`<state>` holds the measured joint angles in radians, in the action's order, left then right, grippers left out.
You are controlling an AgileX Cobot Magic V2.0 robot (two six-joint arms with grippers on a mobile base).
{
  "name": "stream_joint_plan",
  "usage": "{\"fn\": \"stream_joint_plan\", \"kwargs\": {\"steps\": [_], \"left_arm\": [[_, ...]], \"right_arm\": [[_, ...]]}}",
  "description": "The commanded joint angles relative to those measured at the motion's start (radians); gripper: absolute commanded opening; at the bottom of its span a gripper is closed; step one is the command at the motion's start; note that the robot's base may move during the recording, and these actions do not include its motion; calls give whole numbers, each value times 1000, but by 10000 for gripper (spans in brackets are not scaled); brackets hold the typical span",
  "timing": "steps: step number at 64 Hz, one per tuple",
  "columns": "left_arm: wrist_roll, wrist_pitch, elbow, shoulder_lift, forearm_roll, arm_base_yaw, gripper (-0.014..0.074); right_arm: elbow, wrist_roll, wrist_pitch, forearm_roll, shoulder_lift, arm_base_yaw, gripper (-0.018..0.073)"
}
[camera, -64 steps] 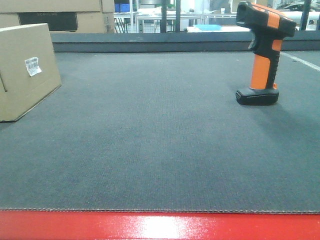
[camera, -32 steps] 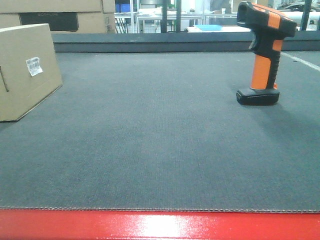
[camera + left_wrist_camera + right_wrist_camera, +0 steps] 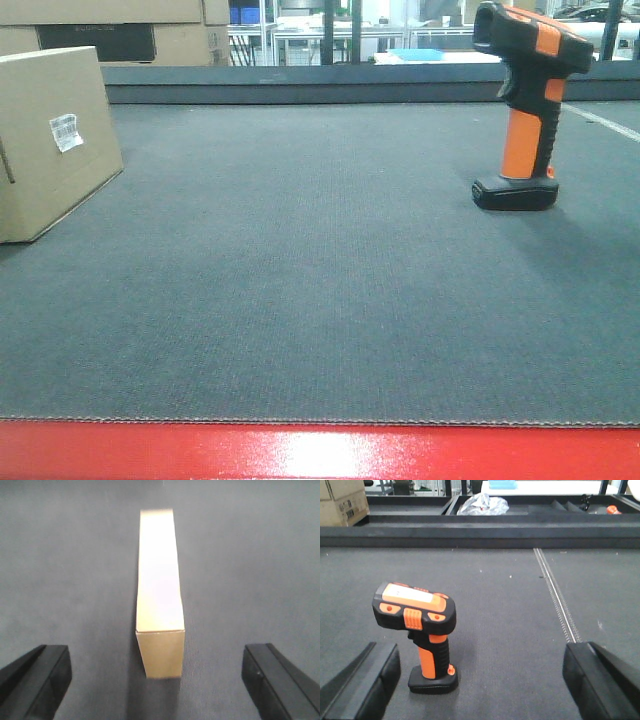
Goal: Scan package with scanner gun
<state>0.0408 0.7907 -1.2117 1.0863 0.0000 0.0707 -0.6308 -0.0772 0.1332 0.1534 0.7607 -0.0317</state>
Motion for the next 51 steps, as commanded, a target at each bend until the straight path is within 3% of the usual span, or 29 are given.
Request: {"fn": "stream_joint_plan", "kwargs": {"steps": [1,10,22,30,51], "left_arm": [[39,146,-165,128,-8,-7,602],[42,341,-451,368,-8,-7,601],[65,424,-724,618,-14,-7,601],[67,429,-796,733,-15,-7,601],[71,425,-796,909,-48,-7,601]], "right_arm": [[-8,-2,-29,2,12,-3,570],[-8,-2,-29,2,18,-3,570],[-8,-2,-29,2,18,-3,570],[-8,-2,-29,2,18,-3,570],[-8,-2,-29,2,24,-3,570]]}}
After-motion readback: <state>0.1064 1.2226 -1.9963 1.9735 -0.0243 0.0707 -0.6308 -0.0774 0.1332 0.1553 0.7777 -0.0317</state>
